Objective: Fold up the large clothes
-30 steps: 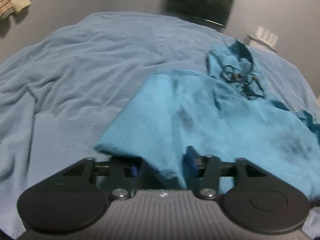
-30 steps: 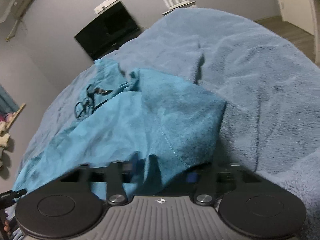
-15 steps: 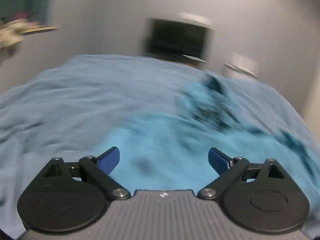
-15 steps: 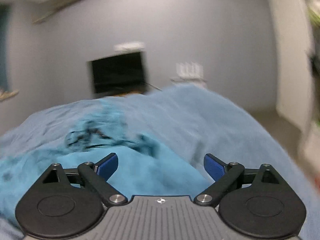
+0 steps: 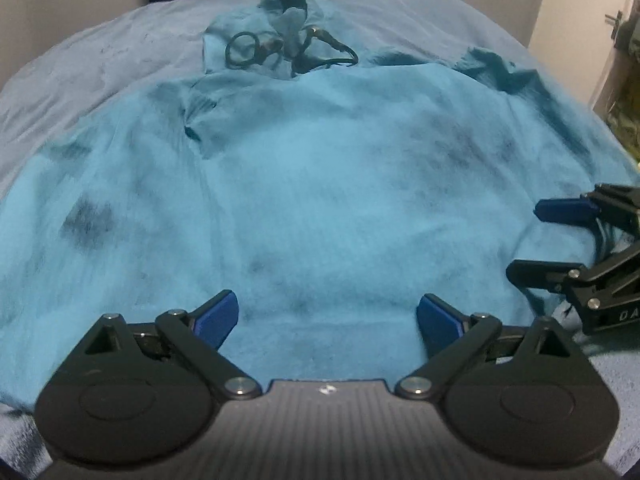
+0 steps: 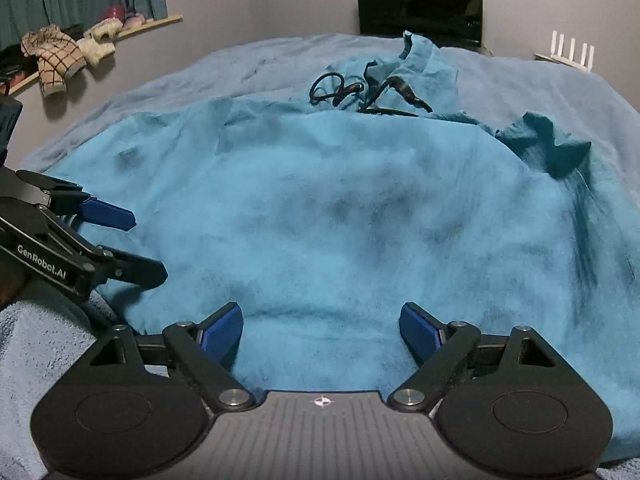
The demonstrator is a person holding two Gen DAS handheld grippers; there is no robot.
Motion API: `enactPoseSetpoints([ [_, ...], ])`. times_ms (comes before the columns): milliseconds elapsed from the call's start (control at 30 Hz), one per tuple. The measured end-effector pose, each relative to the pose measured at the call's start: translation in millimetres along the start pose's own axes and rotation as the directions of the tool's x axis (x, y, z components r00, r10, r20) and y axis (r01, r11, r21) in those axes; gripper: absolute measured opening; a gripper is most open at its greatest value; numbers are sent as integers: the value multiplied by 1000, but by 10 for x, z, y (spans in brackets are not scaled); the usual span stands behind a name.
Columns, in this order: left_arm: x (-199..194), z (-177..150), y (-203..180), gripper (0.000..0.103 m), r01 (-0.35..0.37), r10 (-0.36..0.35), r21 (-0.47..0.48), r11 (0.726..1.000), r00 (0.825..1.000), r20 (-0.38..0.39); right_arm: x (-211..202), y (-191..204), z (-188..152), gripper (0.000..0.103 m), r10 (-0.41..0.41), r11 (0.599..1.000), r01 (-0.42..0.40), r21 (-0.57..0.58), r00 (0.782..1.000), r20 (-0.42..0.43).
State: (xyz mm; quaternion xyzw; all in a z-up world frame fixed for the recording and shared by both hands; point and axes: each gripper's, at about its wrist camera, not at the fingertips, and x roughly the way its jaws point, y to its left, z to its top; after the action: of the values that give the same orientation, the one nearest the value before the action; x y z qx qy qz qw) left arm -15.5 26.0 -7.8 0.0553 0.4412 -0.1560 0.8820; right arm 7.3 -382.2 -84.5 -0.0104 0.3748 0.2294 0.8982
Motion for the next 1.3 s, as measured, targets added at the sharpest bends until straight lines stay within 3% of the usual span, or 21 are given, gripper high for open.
enactPoseSetpoints([
  [133,-29,59,37,99,10,-9,-27,1000,1000,11,-38,-20,23,91,3,1000,-3,18,1000,11],
  [300,-21,344,122,99,12,-5,-68,998,994,108,-34,-32,175,94,-44,998,38,46,990,136],
  [400,128,492,177,99,27,-15,-89,996,992,124,137,-66,277,95,-25,999,22,32,995,101],
  [533,488,625,246,99,-30,34,-84,996,998,44,406,-164,377,95,-41,998,37,55,997,72],
  [733,727,789,466,99,-53,55,-134,990,998,12,768,-388,666,94,-82,986,75,150,996,46],
  [1067,969,909,546,103,-53,56,-88,995,998,32,1191,-502,990,95,-120,984,113,141,992,42],
  [1300,1134,1060,751,103,-38,48,-160,986,997,61,1472,-533,1063,101,-159,983,152,99,985,60],
])
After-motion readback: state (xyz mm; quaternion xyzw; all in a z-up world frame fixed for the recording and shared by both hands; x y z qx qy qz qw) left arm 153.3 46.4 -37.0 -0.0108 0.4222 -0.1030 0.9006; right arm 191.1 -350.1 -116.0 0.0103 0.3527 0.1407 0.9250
